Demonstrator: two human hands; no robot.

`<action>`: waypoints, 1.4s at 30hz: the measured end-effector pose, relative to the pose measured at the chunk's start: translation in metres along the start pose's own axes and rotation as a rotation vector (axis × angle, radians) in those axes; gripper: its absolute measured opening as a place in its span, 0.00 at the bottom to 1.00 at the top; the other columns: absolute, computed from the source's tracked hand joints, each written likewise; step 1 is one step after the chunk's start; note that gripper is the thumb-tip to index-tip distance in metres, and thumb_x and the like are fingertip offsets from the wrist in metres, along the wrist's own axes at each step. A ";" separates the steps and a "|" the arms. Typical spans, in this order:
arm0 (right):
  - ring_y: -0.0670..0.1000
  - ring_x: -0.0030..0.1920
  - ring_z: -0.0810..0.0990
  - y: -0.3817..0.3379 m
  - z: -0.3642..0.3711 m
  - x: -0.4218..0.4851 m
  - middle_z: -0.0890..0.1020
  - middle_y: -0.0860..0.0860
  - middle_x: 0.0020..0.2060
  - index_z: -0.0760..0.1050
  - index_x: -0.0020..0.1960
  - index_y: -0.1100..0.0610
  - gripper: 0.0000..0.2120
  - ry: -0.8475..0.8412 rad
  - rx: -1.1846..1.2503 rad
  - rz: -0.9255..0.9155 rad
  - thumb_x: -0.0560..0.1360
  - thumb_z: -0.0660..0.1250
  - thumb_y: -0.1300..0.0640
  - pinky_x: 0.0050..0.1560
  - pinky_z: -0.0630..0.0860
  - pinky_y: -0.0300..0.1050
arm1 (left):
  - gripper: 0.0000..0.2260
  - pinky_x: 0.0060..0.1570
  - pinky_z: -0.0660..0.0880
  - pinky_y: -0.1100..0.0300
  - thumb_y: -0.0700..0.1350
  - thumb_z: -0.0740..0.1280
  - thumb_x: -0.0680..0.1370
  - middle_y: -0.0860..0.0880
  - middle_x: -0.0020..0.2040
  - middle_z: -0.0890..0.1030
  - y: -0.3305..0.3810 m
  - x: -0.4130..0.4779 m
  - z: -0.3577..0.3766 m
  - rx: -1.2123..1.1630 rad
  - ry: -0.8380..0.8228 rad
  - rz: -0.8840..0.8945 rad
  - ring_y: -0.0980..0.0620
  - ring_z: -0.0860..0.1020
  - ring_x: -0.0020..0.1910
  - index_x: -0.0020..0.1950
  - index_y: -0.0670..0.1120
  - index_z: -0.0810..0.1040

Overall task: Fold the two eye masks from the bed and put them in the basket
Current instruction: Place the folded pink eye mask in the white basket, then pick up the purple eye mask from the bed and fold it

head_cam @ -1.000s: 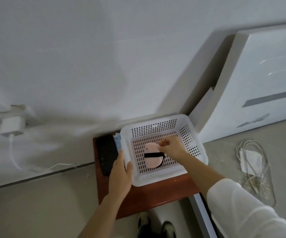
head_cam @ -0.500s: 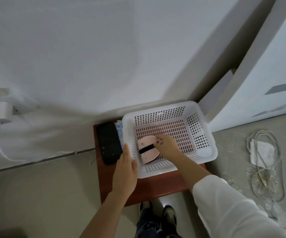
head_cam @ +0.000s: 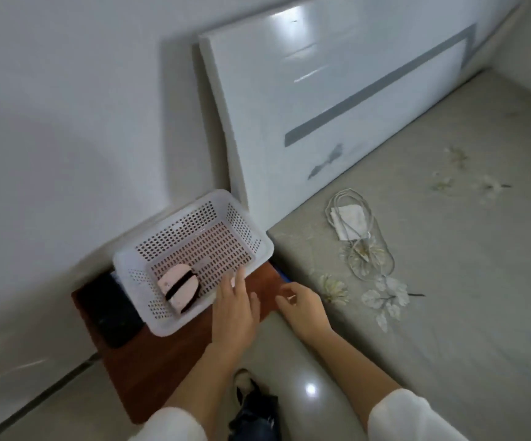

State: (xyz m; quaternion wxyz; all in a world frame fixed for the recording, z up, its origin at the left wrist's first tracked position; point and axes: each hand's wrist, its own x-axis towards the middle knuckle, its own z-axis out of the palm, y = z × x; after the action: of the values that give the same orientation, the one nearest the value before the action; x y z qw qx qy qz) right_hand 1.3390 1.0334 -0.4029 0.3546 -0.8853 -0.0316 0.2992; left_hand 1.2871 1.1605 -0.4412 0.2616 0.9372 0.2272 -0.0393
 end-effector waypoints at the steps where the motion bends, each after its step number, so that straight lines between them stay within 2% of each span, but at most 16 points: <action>1: 0.52 0.44 0.79 0.018 -0.016 -0.014 0.84 0.56 0.48 0.79 0.53 0.61 0.11 0.029 -0.004 0.043 0.76 0.64 0.55 0.46 0.74 0.45 | 0.27 0.69 0.63 0.52 0.48 0.57 0.79 0.41 0.74 0.63 0.018 -0.006 0.012 0.024 -0.052 0.059 0.44 0.62 0.72 0.76 0.44 0.54; 2: 0.54 0.47 0.80 0.038 -0.030 -0.025 0.83 0.57 0.50 0.78 0.55 0.61 0.12 0.072 0.007 0.082 0.76 0.64 0.55 0.49 0.74 0.45 | 0.27 0.68 0.64 0.52 0.48 0.57 0.79 0.41 0.74 0.63 0.036 -0.016 0.019 0.053 -0.111 0.114 0.45 0.63 0.72 0.76 0.44 0.54; 4: 0.56 0.52 0.80 0.126 -0.086 -0.096 0.82 0.57 0.53 0.77 0.58 0.61 0.14 0.270 0.103 0.208 0.76 0.64 0.55 0.53 0.74 0.46 | 0.27 0.66 0.65 0.52 0.49 0.57 0.80 0.42 0.73 0.63 0.123 -0.072 0.056 0.123 -0.229 0.353 0.45 0.64 0.71 0.77 0.45 0.52; 6: 0.56 0.54 0.79 0.144 -0.089 -0.103 0.81 0.56 0.55 0.75 0.60 0.61 0.15 0.269 0.130 0.243 0.77 0.63 0.55 0.56 0.75 0.50 | 0.26 0.64 0.67 0.52 0.49 0.56 0.80 0.42 0.73 0.64 0.135 -0.077 0.063 0.128 -0.263 0.346 0.44 0.65 0.70 0.76 0.45 0.53; 9: 0.55 0.57 0.78 0.185 -0.114 -0.147 0.79 0.56 0.61 0.72 0.65 0.59 0.18 0.311 0.149 0.329 0.77 0.63 0.53 0.56 0.72 0.45 | 0.26 0.64 0.68 0.50 0.50 0.56 0.79 0.41 0.72 0.63 0.172 -0.108 0.088 0.187 -0.322 0.448 0.43 0.65 0.69 0.75 0.45 0.54; 15: 0.56 0.65 0.74 0.350 -0.178 -0.329 0.75 0.57 0.67 0.68 0.69 0.60 0.23 0.457 0.122 0.545 0.77 0.62 0.51 0.64 0.70 0.49 | 0.28 0.67 0.63 0.48 0.52 0.57 0.79 0.41 0.73 0.60 0.315 -0.277 0.169 0.234 -0.532 0.692 0.42 0.62 0.70 0.75 0.45 0.53; 23: 0.58 0.66 0.73 0.495 -0.247 -0.507 0.72 0.58 0.68 0.65 0.70 0.61 0.25 0.654 0.187 0.804 0.77 0.61 0.49 0.65 0.70 0.52 | 0.28 0.68 0.62 0.46 0.54 0.55 0.79 0.41 0.76 0.57 0.454 -0.453 0.246 0.290 -0.718 0.998 0.42 0.59 0.73 0.76 0.46 0.53; 28: 0.59 0.66 0.73 0.570 -0.295 -0.552 0.73 0.58 0.68 0.65 0.70 0.59 0.26 0.710 0.264 0.879 0.77 0.61 0.48 0.64 0.70 0.52 | 0.27 0.67 0.62 0.45 0.56 0.55 0.78 0.42 0.74 0.60 0.532 -0.497 0.297 0.309 -0.717 1.084 0.41 0.61 0.72 0.75 0.47 0.56; 33: 0.60 0.60 0.76 0.663 -0.370 -0.566 0.78 0.60 0.61 0.72 0.63 0.61 0.21 0.768 0.238 0.896 0.75 0.62 0.50 0.60 0.72 0.51 | 0.27 0.67 0.64 0.46 0.57 0.55 0.78 0.42 0.74 0.61 0.621 -0.518 0.379 0.348 -0.744 1.112 0.41 0.61 0.71 0.75 0.47 0.57; 39: 0.58 0.66 0.72 0.786 -0.448 -0.561 0.72 0.57 0.67 0.66 0.69 0.59 0.25 0.647 0.189 0.925 0.77 0.60 0.47 0.66 0.68 0.53 | 0.27 0.68 0.63 0.46 0.56 0.54 0.79 0.41 0.75 0.60 0.719 -0.537 0.481 0.394 -0.780 1.044 0.41 0.60 0.72 0.75 0.46 0.57; 42: 0.58 0.66 0.71 0.842 -0.490 -0.566 0.72 0.57 0.67 0.65 0.69 0.59 0.24 0.587 0.143 0.947 0.77 0.59 0.48 0.66 0.67 0.53 | 0.28 0.68 0.63 0.46 0.56 0.55 0.79 0.41 0.75 0.60 0.760 -0.547 0.520 0.390 -0.795 0.993 0.41 0.60 0.73 0.75 0.46 0.57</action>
State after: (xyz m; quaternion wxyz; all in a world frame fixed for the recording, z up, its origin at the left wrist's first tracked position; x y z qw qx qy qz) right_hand 1.0143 -0.0454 -0.3816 0.2346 -0.8226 0.4898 0.1684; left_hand 1.1613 0.0971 -0.4245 0.1381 0.8750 -0.3565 -0.2970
